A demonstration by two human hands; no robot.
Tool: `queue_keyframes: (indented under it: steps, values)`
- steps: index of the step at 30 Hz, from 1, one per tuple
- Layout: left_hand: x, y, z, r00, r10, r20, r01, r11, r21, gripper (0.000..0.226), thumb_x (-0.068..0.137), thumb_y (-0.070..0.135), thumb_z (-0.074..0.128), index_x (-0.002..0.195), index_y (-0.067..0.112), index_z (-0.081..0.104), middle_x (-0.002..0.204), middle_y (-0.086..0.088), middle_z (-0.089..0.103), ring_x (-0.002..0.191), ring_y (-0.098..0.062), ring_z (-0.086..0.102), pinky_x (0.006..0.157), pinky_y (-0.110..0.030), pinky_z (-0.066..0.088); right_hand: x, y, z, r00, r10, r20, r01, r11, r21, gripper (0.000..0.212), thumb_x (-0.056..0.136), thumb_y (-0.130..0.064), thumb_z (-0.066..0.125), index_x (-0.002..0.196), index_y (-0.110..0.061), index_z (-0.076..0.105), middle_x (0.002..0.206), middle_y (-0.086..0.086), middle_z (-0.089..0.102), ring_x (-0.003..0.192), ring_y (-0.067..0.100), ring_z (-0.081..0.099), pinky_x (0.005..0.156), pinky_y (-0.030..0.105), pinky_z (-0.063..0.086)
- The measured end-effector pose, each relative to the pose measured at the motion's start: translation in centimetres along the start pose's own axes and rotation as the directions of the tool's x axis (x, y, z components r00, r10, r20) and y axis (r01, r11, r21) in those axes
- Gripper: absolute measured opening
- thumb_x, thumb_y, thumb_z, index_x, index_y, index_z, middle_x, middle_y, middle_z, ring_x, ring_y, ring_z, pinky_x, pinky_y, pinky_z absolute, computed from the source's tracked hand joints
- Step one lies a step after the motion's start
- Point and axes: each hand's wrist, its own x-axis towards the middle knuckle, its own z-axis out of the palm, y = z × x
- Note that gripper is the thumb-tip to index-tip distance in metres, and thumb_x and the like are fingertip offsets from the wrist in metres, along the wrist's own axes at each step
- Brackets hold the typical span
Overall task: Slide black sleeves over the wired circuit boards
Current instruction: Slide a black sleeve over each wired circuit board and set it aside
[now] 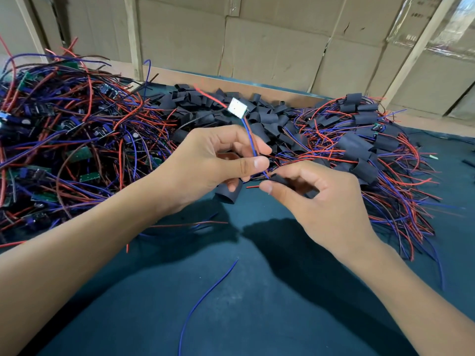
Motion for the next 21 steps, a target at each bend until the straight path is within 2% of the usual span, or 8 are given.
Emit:
queue_keyframes:
  steps: [3,5,9,12,14,16,18,21]
  values:
    - [0.0,0.3,0.1,0.994,-0.104,-0.027,0.100,0.988,-0.122,0.028,0.086,0.033,0.069,0.099,0.009,0.075,0.076,-0.004,0.061,0.061,-0.013,0.055,0.050,-0.024,0.044,0.0,0.1,-0.1,1.000,0.009,-0.013,-0.009,1.000,0.005,0.013,0.081,-0.019,0.085,0.082,-0.028,0.076,0.080,-0.023,0.071,0.070,-0.003,0.064,0.070,0.005,0.043]
    - [0.3,0.6,0.1,0.971,-0.237,-0.017,0.227,0.947,-0.229,0.044,0.090,0.047,0.061,0.101,0.008,0.077,0.076,-0.003,0.061,0.061,-0.013,0.055,0.051,-0.024,0.045,0.2,0.1,-0.3,0.999,0.003,-0.036,-0.003,1.000,-0.020,0.014,0.081,-0.020,0.085,0.082,-0.031,0.076,0.081,-0.024,0.072,0.075,-0.002,0.066,0.074,0.007,0.043]
    - [0.7,1.0,-0.4,0.870,-0.492,-0.036,0.454,0.828,-0.330,0.065,0.094,0.066,0.046,0.101,0.007,0.074,0.072,-0.003,0.061,0.057,-0.013,0.055,0.050,-0.023,0.048,0.4,0.3,-0.7,0.997,-0.041,-0.063,0.033,0.992,-0.125,0.011,0.083,-0.025,0.083,0.083,-0.034,0.077,0.086,-0.025,0.072,0.081,0.007,0.067,0.080,0.019,0.047]
    - [0.8,0.8,-0.8,0.809,-0.577,-0.117,0.504,0.781,-0.368,0.047,0.094,0.055,0.058,0.092,0.009,0.070,0.067,-0.001,0.056,0.051,-0.010,0.049,0.047,-0.020,0.042,0.3,0.4,-1.0,0.992,-0.110,-0.062,0.095,0.974,-0.205,0.003,0.084,-0.028,0.081,0.085,-0.029,0.078,0.082,-0.023,0.072,0.083,0.004,0.064,0.083,0.014,0.041]
    - [0.8,0.9,-1.3,0.795,-0.587,-0.152,0.471,0.756,-0.455,0.035,0.092,0.045,0.067,0.085,0.012,0.063,0.066,0.001,0.052,0.051,-0.008,0.045,0.046,-0.018,0.039,0.4,0.4,-1.1,0.984,-0.178,-0.020,0.167,0.950,-0.265,0.002,0.085,-0.028,0.080,0.086,-0.027,0.078,0.084,-0.022,0.072,0.087,0.005,0.063,0.088,0.018,0.040]
    - [0.9,1.1,-1.6,0.797,-0.580,-0.168,0.421,0.733,-0.534,0.030,0.089,0.039,0.073,0.080,0.015,0.055,0.066,0.002,0.051,0.052,-0.007,0.044,0.045,-0.019,0.039,0.5,0.4,-1.1,0.978,-0.209,0.014,0.204,0.933,-0.296,0.005,0.085,-0.030,0.079,0.087,-0.025,0.078,0.087,-0.020,0.073,0.089,0.014,0.064,0.091,0.026,0.042]
    - [0.9,1.2,-1.8,0.810,-0.556,-0.185,0.390,0.747,-0.538,0.029,0.085,0.033,0.077,0.077,0.017,0.053,0.067,0.000,0.054,0.055,-0.009,0.048,0.048,-0.021,0.043,0.6,0.4,-1.2,0.976,-0.215,0.019,0.210,0.923,-0.321,0.010,0.085,-0.033,0.078,0.089,-0.024,0.078,0.089,-0.020,0.072,0.089,0.013,0.063,0.092,0.031,0.044]
    - [0.7,1.3,-1.7,0.864,-0.484,-0.138,0.357,0.783,-0.509,0.013,0.082,0.025,0.077,0.083,0.015,0.068,0.075,-0.002,0.063,0.066,-0.013,0.060,0.055,-0.023,0.050,0.7,0.4,-1.3,0.988,-0.151,0.016,0.150,0.952,-0.269,0.023,0.083,-0.038,0.081,0.099,-0.022,0.080,0.093,-0.017,0.071,0.090,0.011,0.065,0.089,0.022,0.046]
